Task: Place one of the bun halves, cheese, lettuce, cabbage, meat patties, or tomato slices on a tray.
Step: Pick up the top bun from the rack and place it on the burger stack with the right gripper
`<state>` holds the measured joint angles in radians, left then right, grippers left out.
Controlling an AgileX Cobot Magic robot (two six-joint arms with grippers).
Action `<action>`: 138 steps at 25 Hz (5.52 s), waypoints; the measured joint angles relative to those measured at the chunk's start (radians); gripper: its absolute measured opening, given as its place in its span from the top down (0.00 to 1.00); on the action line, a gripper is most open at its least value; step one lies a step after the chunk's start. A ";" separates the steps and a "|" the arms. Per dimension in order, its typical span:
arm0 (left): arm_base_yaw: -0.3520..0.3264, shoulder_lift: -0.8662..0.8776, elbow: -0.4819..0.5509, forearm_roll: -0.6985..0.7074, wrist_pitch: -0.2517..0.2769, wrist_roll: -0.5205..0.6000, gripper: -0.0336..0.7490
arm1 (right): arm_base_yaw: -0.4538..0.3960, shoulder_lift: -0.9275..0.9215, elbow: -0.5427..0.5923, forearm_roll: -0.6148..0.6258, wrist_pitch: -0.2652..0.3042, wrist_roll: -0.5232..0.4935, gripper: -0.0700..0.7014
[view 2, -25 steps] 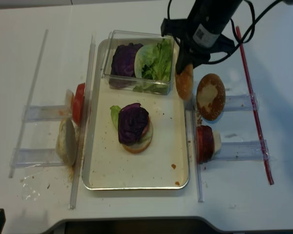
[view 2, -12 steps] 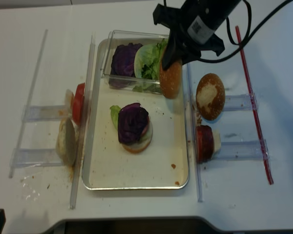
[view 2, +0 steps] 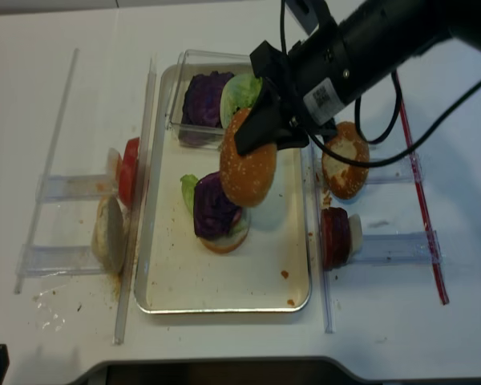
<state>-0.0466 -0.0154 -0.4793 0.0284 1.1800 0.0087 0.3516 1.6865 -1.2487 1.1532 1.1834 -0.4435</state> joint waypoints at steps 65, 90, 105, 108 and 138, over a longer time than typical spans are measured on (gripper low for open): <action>0.000 0.000 0.000 0.000 0.000 0.000 0.50 | 0.057 0.281 0.149 0.393 -0.202 -0.379 0.29; 0.000 0.000 0.000 0.000 0.000 0.000 0.50 | 0.056 0.255 0.149 0.309 -0.246 -0.350 0.28; 0.000 0.000 0.000 0.000 0.000 0.000 0.50 | 0.053 0.255 0.084 0.198 -0.202 -0.259 0.28; 0.000 0.000 0.000 0.000 0.000 0.000 0.50 | 0.053 0.255 0.059 0.128 -0.195 -0.201 0.28; 0.000 0.000 0.000 0.000 0.000 0.000 0.50 | 0.064 0.255 -0.262 -0.446 0.023 0.289 0.28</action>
<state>-0.0466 -0.0154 -0.4793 0.0284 1.1800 0.0087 0.4152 1.9417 -1.5107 0.7072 1.2062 -0.1543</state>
